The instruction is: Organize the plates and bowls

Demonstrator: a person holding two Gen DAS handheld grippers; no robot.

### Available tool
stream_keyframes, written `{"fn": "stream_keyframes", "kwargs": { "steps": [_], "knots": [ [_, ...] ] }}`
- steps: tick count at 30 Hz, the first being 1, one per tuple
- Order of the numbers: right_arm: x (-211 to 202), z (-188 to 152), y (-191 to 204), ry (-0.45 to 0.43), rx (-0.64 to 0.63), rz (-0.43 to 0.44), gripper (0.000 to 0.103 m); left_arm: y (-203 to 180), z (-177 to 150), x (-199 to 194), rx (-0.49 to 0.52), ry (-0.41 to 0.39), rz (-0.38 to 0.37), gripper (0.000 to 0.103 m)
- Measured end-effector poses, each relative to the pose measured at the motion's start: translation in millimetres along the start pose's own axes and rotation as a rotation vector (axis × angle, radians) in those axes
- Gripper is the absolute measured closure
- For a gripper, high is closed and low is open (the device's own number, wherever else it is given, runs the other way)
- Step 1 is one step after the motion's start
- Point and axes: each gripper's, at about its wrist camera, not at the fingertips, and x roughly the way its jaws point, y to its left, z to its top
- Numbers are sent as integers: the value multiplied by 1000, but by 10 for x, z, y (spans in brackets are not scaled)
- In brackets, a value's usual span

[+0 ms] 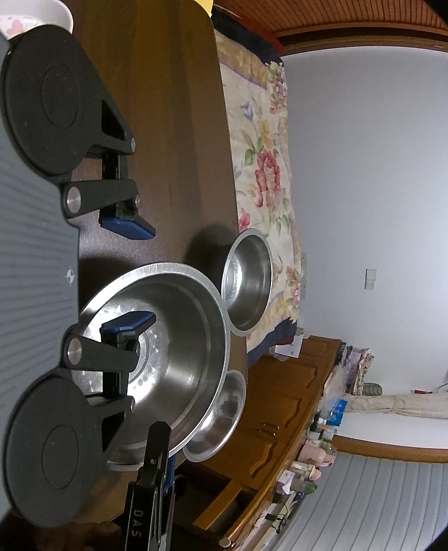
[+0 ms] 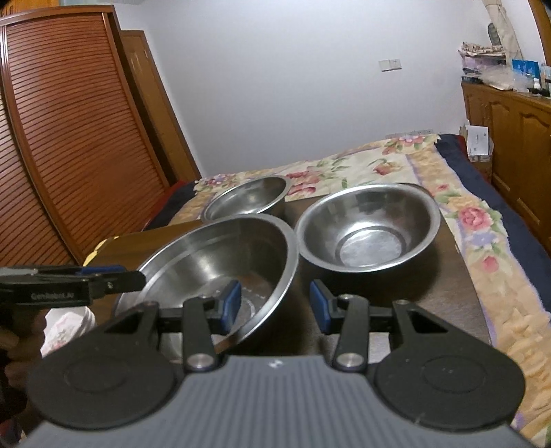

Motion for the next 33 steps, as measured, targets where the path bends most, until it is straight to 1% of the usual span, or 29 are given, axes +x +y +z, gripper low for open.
{"fn": "stream_keyframes", "kwargs": {
  "steps": [6, 16, 19, 21, 26, 33],
  "knots": [
    [45, 12, 8, 9, 10, 8, 57, 9, -4, 56, -8, 17, -14, 61],
    [93, 17, 5, 17, 22, 8, 60, 9, -11, 98, -9, 33, -24, 74],
    [98, 18, 4, 18, 23, 9, 62, 5, -14, 103, -4, 36, -28, 78],
    [105, 14, 3, 21, 24, 13, 69, -1, -18, 102, -3, 37, -32, 80],
    [111, 5, 16, 26, 39, 28, 79, 17, -9, 82, -1, 45, -34, 81],
    [34, -22, 136, 25, 26, 15, 79, 35, -20, -96, 11, 19, -31, 81]
  ]
}}
